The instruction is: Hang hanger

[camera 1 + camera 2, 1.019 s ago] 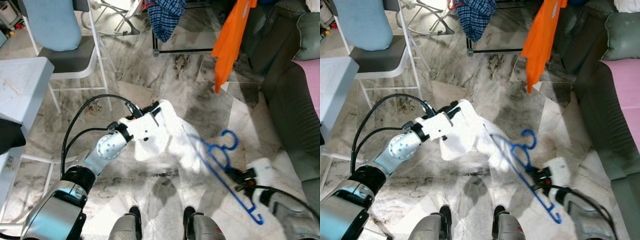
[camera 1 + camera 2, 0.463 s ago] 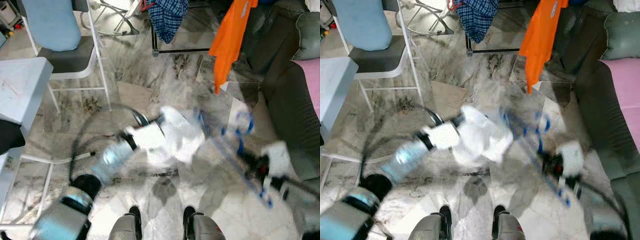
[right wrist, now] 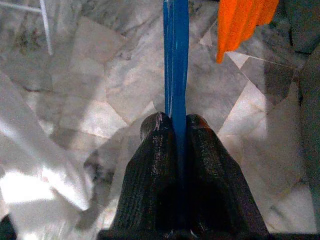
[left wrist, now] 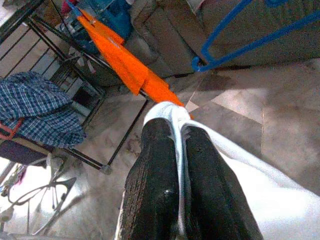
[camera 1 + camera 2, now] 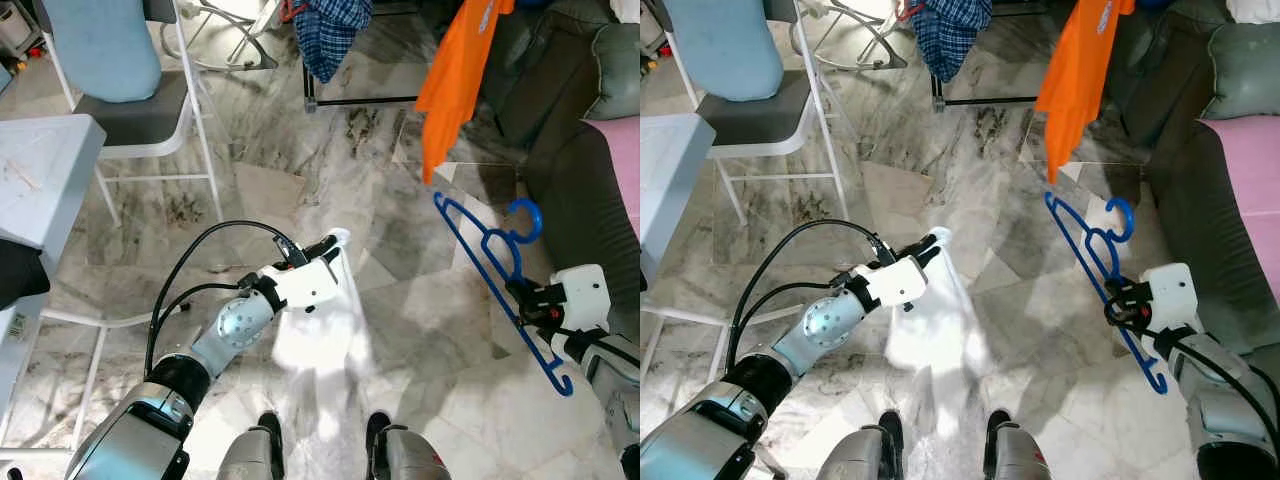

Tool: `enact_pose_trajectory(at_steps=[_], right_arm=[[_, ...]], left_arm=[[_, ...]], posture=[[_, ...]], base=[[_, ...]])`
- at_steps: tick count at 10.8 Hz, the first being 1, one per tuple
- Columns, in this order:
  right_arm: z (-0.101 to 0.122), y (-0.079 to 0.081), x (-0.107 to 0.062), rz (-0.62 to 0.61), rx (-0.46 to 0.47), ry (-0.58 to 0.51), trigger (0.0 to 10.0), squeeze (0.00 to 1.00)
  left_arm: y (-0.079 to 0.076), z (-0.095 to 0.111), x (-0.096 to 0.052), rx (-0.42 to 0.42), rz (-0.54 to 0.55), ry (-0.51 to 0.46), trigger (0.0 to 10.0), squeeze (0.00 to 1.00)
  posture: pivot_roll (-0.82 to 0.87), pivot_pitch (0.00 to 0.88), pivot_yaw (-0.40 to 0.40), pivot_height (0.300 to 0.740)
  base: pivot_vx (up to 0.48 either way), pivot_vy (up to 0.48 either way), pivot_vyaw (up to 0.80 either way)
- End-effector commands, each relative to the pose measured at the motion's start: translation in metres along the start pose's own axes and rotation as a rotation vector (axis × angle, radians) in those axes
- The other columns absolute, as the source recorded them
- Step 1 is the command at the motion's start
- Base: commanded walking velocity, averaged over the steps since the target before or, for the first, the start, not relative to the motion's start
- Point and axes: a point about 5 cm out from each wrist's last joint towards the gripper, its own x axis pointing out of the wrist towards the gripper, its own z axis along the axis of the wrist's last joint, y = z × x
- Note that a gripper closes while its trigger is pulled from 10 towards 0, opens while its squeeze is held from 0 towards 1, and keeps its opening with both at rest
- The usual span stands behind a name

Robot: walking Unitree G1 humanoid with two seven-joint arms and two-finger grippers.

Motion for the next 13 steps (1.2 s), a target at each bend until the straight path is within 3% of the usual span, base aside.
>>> enact_pose_trajectory(at_steps=[1, 2, 3, 4, 5, 6, 7, 10, 11, 13], right_arm=[[0.003, 0.007, -0.002, 0.057, 0.021, -0.036, 10.0, 0.00], [0.002, 0.010, -0.005, 0.093, 0.009, -0.032, 10.0, 0.00], [0.007, 0.013, -0.013, 0.187, -0.021, -0.040, 10.0, 0.00], [0.011, 0.007, -0.017, 0.194, -0.063, -0.028, 10.0, 0.00], [0.013, 0.005, -0.018, 0.200, -0.064, -0.030, 10.0, 0.00], [0.017, 0.010, -0.018, 0.246, -0.072, -0.030, 10.0, 0.00], [0.016, 0.028, -0.016, 0.336, -0.108, -0.018, 10.0, 0.00], [0.014, 0.058, -0.015, 0.566, -0.137, 0.008, 10.0, 0.00], [0.015, 0.060, -0.020, 0.644, -0.120, 0.033, 10.0, 0.00], [0.019, 0.053, -0.026, 0.665, -0.116, 0.044, 10.0, 0.00]], left_arm=[[0.002, 0.004, -0.001, -0.004, 0.005, -0.043, 10.0, 0.00], [0.002, 0.006, -0.002, 0.019, -0.032, -0.068, 10.0, 0.00], [-0.001, 0.007, -0.009, 0.078, -0.182, -0.120, 10.0, 0.00], [0.001, 0.002, -0.016, 0.150, -0.301, -0.125, 10.0, 0.00], [0.005, -0.002, -0.019, 0.188, -0.356, -0.107, 10.0, 0.00], [0.019, -0.012, -0.022, 0.306, -0.442, -0.036, 10.0, 0.00], [0.037, -0.014, -0.019, 0.411, -0.448, 0.001, 10.0, 0.00], [0.051, -0.006, -0.012, 0.491, -0.436, -0.044, 10.0, 0.00], [0.051, -0.006, -0.012, 0.520, -0.451, -0.055, 10.0, 0.00], [0.059, -0.011, -0.015, 0.555, -0.436, -0.014, 10.0, 0.00]], posture=[[-0.12, 0.263, 0.073, 0.740], [-0.12, 0.263, 0.074, 0.740], [-0.11, 0.264, 0.082, 0.740], [-0.11, 0.265, 0.084, 0.740], [-0.11, 0.266, 0.087, 0.740], [-0.11, 0.269, 0.093, 0.740], [-0.10, 0.275, 0.099, 0.740], [-0.10, 0.291, 0.105, 0.740], [-0.09, 0.297, 0.107, 0.740], [-0.09, 0.304, 0.112, 0.740]], base=[[0.000, 0.000, 0.00], [0.000, 0.000, 0.00], [0.000, 0.000, 0.00], [0.000, 0.000, 0.00], [0.000, 0.000, 0.00], [0.000, 0.000, 0.00], [0.000, 0.000, 0.00], [0.000, 0.000, 0.00], [0.000, 0.000, 0.00], [0.000, 0.000, 0.00]])
